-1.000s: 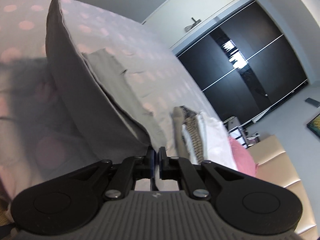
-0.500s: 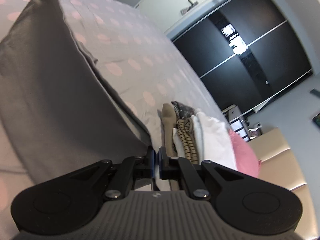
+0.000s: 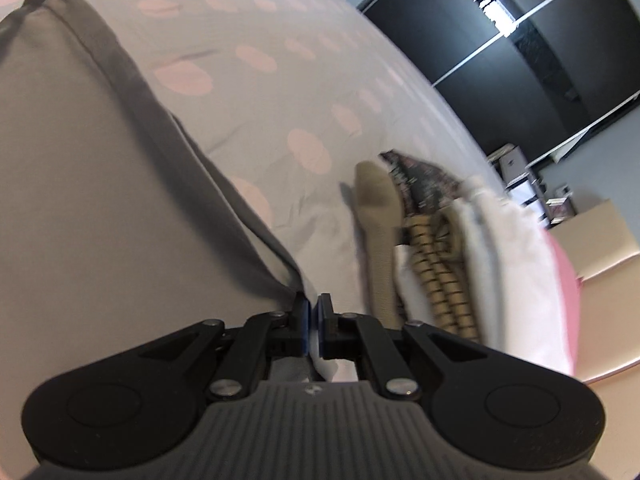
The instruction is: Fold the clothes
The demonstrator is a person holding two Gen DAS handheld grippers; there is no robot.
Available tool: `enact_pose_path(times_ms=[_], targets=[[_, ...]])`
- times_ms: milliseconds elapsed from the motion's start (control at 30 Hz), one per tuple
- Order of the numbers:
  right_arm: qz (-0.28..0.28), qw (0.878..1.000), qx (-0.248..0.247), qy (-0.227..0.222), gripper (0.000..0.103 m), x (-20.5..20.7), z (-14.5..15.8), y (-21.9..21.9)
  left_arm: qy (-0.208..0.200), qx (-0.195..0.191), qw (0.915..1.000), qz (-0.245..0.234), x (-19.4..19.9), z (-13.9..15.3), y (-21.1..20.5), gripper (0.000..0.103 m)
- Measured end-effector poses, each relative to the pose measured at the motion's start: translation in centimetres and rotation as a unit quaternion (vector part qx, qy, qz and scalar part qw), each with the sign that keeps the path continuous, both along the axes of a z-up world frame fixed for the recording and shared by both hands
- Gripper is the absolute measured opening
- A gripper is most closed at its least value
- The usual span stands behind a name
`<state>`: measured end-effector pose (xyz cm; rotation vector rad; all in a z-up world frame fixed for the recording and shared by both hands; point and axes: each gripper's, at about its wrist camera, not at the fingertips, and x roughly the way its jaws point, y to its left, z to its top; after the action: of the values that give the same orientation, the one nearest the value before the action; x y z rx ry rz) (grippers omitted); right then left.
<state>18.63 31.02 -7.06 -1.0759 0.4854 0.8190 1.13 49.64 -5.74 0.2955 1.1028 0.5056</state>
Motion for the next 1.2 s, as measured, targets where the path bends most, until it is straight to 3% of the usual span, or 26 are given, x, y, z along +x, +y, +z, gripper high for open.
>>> enact_pose_path(times_ms=[133, 233, 267, 300, 467, 633, 700, 767, 1000, 1200], targets=[[-0.012, 1.0, -0.009, 0.019, 0.005, 1.3, -2.6, 1.0, -0.004, -0.017, 0.9998, 0.013, 1.0, -2.7, 1.3, 0.001], [-0.026, 0.999, -0.012, 0.026, 0.008, 2.0, -3.9, 1.3, -0.016, -0.008, 0.9995, 0.025, 1.3, -3.8, 1.8, 0.001], [-0.033, 0.999, -0.01, 0.028, 0.01, 2.2, -4.2, 1.3, -0.021, -0.009, 0.9993, 0.031, 1.2, -3.9, 2.1, 0.001], [-0.041, 0.999, -0.007, 0.028, 0.02, 2.3, -4.2, 1.1, -0.026, -0.01, 0.999, 0.036, 1.2, -4.0, 2.3, 0.002], [-0.088, 0.993, 0.037, 0.065, 0.023, 3.6, -2.2, -0.6, -0.047, -0.017, 0.9978, 0.044, -0.5, -2.5, 2.7, 0.019], [-0.134, 0.976, 0.094, 0.145, 0.026, 4.4, 0.6, -4.4, -0.062, -0.054, 0.995, 0.057, -3.8, -0.5, 2.1, 0.024], [-0.143, 0.969, 0.106, 0.172, 0.026, 3.8, 1.2, -6.0, -0.067, -0.065, 0.9942, 0.054, -5.5, 0.0, 1.2, 0.034], [-0.151, 0.961, 0.116, 0.199, 0.027, 2.9, 1.7, -7.7, -0.069, -0.076, 0.9936, 0.046, -7.2, 0.4, 0.1, 0.037], [-0.162, 0.942, 0.122, 0.267, 0.028, -2.3, 1.7, -13.6, -0.074, -0.116, 0.9903, 0.02, -13.7, 1.3, -4.5, 0.037], [-0.176, 0.932, 0.11, 0.297, 0.033, -5.6, -0.5, -17.6, -0.062, -0.139, 0.9882, 0.015, -18.7, 0.2, -7.8, 0.04]])
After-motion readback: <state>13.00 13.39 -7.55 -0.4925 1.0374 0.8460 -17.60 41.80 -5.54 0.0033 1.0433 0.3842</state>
